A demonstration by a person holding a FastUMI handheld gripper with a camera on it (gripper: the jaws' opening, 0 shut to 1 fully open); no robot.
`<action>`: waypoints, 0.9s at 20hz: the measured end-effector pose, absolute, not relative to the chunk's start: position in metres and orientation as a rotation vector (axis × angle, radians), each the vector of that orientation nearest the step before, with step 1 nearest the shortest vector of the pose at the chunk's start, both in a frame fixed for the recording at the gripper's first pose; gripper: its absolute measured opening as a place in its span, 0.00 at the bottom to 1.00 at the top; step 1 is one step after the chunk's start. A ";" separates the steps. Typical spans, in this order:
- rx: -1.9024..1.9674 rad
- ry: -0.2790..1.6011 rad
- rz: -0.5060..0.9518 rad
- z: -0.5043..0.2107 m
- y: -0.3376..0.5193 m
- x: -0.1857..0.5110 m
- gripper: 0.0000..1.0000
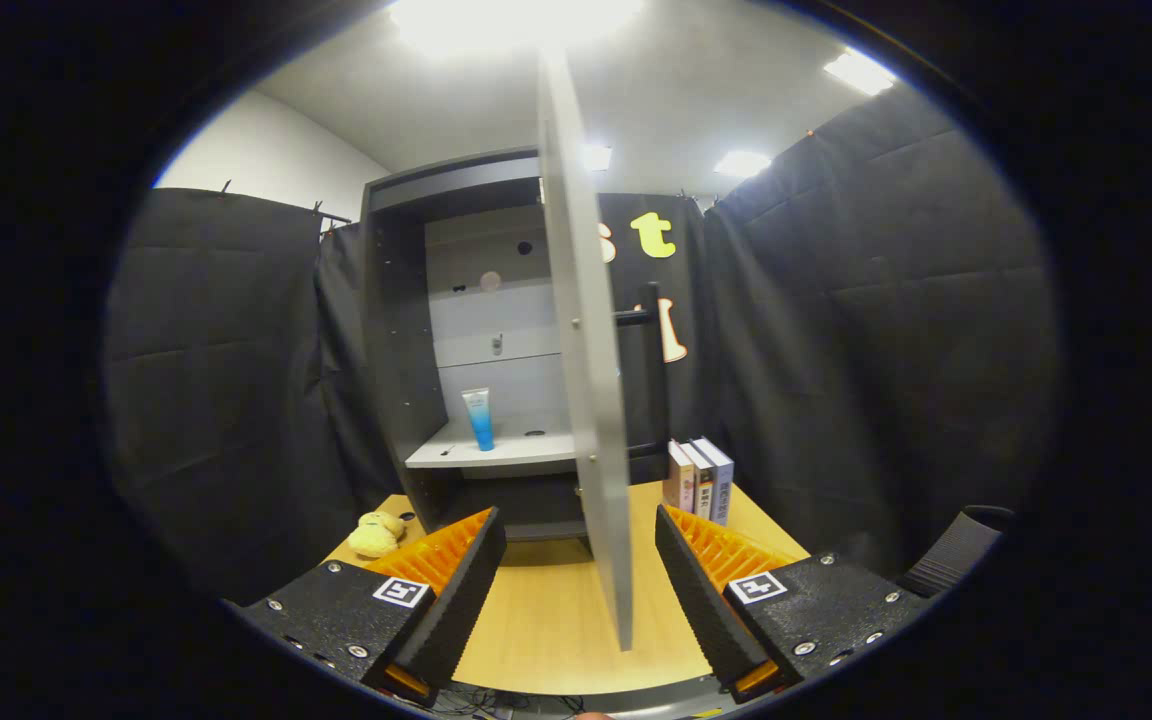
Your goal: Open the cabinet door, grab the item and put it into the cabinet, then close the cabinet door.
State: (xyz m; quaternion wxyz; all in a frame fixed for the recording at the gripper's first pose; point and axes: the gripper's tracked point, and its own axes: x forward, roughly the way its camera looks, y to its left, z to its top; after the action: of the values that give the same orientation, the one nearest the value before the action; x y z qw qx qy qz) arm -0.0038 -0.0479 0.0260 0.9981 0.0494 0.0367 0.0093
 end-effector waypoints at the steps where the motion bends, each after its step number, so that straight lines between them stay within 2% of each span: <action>1: 0.102 0.070 0.007 0.027 -0.064 -0.002 0.93; 5: 0.093 0.063 -0.018 0.031 -0.123 0.022 0.93; 9: 0.083 0.049 0.031 0.035 -0.145 0.057 0.93; 13: 0.073 0.051 0.136 0.038 -0.133 0.070 0.94; 18: 0.123 0.084 0.115 0.025 -0.127 0.070 0.93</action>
State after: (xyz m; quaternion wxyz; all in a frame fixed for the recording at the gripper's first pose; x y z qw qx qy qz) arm 0.0696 -0.1267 0.0249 0.9956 0.0614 0.0421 0.0576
